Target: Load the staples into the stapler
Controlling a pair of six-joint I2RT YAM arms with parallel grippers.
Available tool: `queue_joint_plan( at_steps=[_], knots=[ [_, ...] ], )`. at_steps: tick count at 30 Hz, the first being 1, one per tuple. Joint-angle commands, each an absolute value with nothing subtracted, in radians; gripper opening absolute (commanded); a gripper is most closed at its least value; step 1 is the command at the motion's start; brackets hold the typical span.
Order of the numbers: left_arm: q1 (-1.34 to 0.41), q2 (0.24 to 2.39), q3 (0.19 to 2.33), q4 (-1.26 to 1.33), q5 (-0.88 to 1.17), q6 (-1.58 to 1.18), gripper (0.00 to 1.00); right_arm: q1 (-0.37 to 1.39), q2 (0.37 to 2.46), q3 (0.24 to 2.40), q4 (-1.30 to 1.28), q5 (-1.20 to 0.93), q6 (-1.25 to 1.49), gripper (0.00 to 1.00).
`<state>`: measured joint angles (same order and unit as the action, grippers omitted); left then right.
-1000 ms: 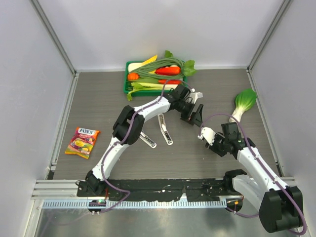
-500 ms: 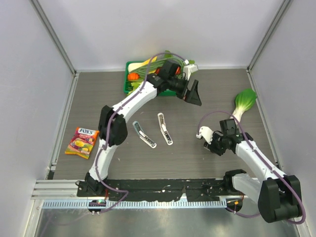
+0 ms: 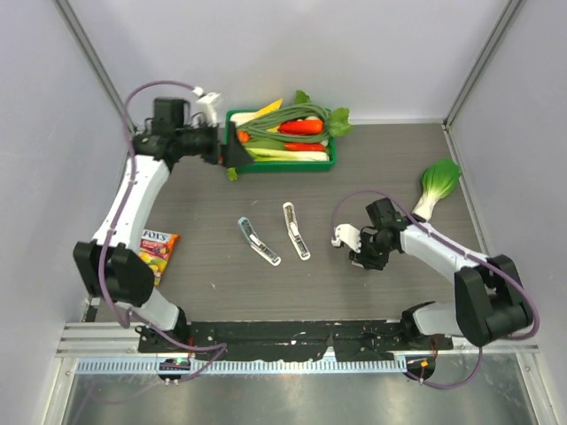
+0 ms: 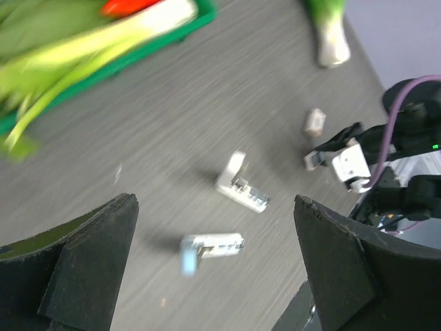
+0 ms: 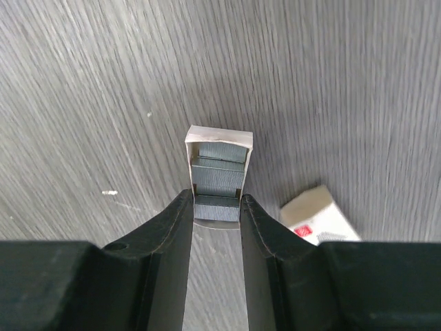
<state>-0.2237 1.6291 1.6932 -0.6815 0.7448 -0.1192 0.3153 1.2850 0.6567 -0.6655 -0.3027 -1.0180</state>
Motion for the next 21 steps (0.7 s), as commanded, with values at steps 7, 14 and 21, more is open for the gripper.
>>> queue_joint_plan(
  at_steps=[7, 14, 21],
  knots=[
    [0.161, 1.206, 1.333, -0.801, 0.81, 0.066, 1.0, 0.436, 1.525, 0.934, -0.71, -0.227, -1.071, 0.41],
    [0.193, 1.103, 1.152, -0.753, 0.821, 0.065, 1.0, 0.482, 1.574, 0.973, -0.721, -0.15, -1.108, 0.55],
    [0.235, 1.042, 1.111, -0.706, 0.845, 0.018, 1.0, 0.48, 1.464, 0.991, -0.675, -0.106, -0.905, 0.56]
  ],
)
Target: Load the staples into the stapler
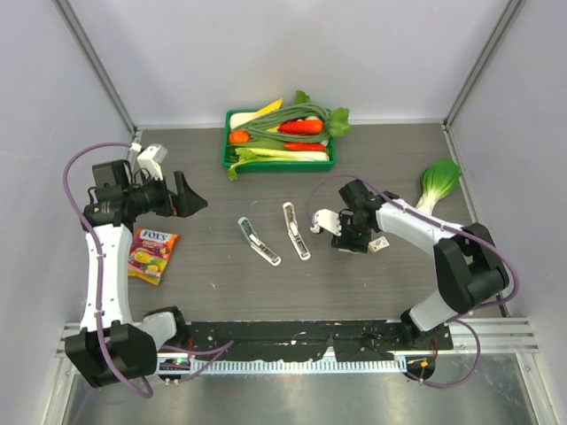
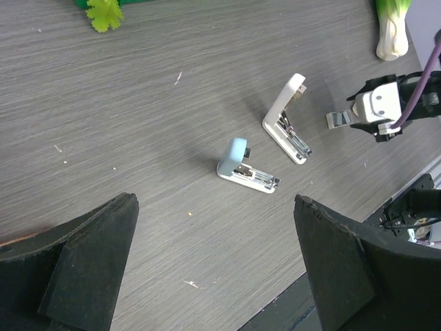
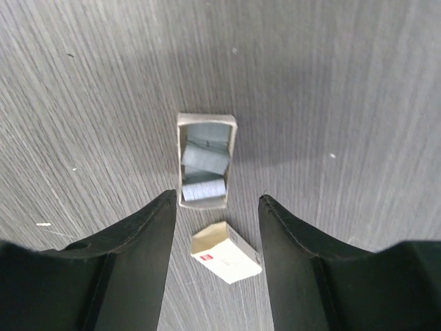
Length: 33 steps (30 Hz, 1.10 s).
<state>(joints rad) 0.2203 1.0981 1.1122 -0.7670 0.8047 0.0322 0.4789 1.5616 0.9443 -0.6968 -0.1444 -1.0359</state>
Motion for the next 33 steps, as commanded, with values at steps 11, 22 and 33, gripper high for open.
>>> queue_joint_plan(
  at_steps=[11, 22, 33],
  knots=[
    [0.268, 0.948, 1.023, -0.617, 0.839, -0.028, 1.0, 0.46, 1.427, 0.953, -0.624, -0.051, -0.39, 0.5],
    [0.29, 0.937, 0.997, -0.594, 0.839, -0.035, 1.0, 0.442, 1.488, 0.971, -0.713, -0.156, -0.366, 0.45],
    [0.301, 0.942, 0.986, -0.569, 0.859, -0.052, 1.0, 0.446, 1.391, 0.839, -0.687, -0.031, -0.497, 0.54]
  ],
)
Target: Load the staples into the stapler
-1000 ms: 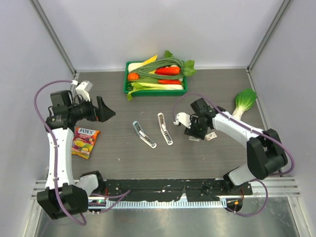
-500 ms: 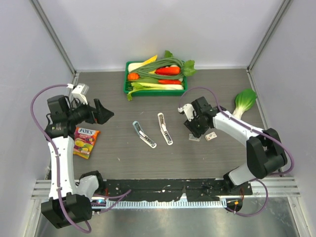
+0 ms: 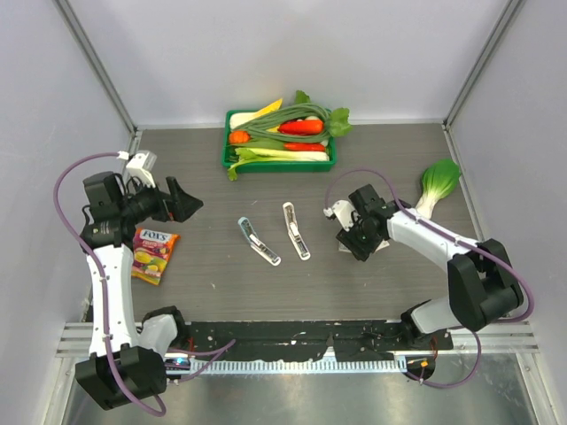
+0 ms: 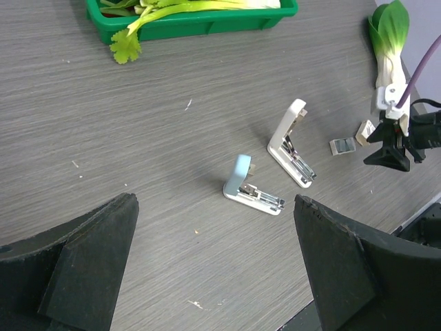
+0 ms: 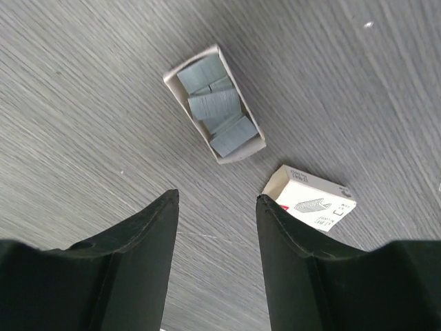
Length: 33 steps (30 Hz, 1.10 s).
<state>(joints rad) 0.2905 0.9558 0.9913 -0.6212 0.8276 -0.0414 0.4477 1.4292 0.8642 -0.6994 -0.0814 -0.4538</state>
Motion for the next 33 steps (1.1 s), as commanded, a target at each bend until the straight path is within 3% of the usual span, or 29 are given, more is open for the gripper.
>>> queue_joint_plan(
  at_steps=[1, 22, 33],
  knots=[
    [0.304, 0.942, 0.986, -0.571, 0.861, -0.054, 1.0, 0.445, 1.39, 0.825, -0.674, -0.025, -0.494, 0.55],
    [0.337, 0.923, 0.963, -0.551, 0.888, -0.071, 1.0, 0.486, 1.48, 0.793, -0.428, 0.169, -0.462, 0.57],
    [0.347, 0.919, 0.957, -0.549, 0.904, -0.071, 1.0, 0.485, 1.445, 0.848, -0.506, 0.149, -0.509, 0.55]
  ],
)
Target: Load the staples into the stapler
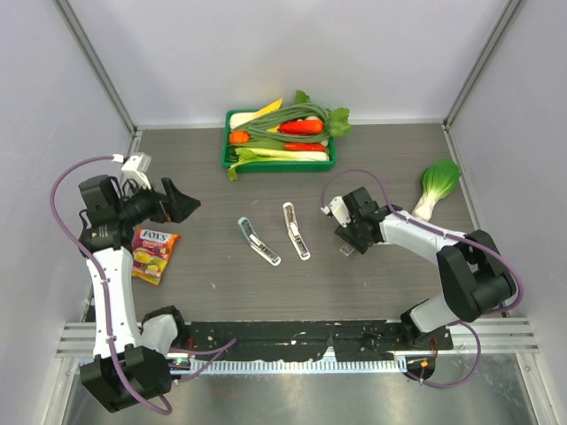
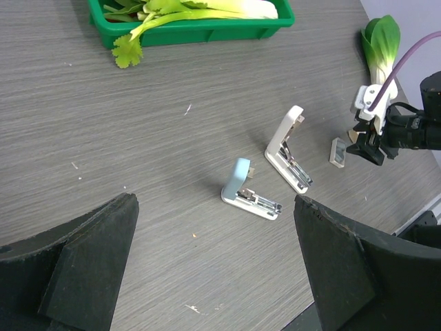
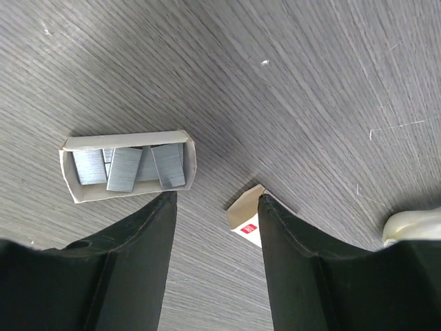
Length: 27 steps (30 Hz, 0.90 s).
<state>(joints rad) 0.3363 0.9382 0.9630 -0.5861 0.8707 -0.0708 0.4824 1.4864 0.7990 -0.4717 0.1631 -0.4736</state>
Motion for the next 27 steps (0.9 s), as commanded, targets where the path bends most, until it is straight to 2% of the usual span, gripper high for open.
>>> queue_joint_plan(
  at_steps=[1, 6, 14, 27],
  knots=[
    [0.347, 0.917, 0.957, -0.548, 0.907, -0.072, 1.0, 0.485, 1.415, 0.85, -0.534, 0.135, -0.517, 0.54],
    [0.35, 0.917, 0.954, -0.538, 0.914, -0.08, 1.0, 0.48, 1.368, 0.876, -0.569, 0.063, -0.54, 0.51],
    [0.359, 0.91, 0.943, -0.529, 0.913, -0.081, 1.0, 0.476, 1.474, 0.936, -0.519, -0.028, -0.502, 0.4],
    [0.364, 0.914, 0.937, -0.52, 0.922, -0.092, 1.0, 0.476, 1.508, 0.902, -0.485, -0.054, -0.5, 0.37]
  ],
)
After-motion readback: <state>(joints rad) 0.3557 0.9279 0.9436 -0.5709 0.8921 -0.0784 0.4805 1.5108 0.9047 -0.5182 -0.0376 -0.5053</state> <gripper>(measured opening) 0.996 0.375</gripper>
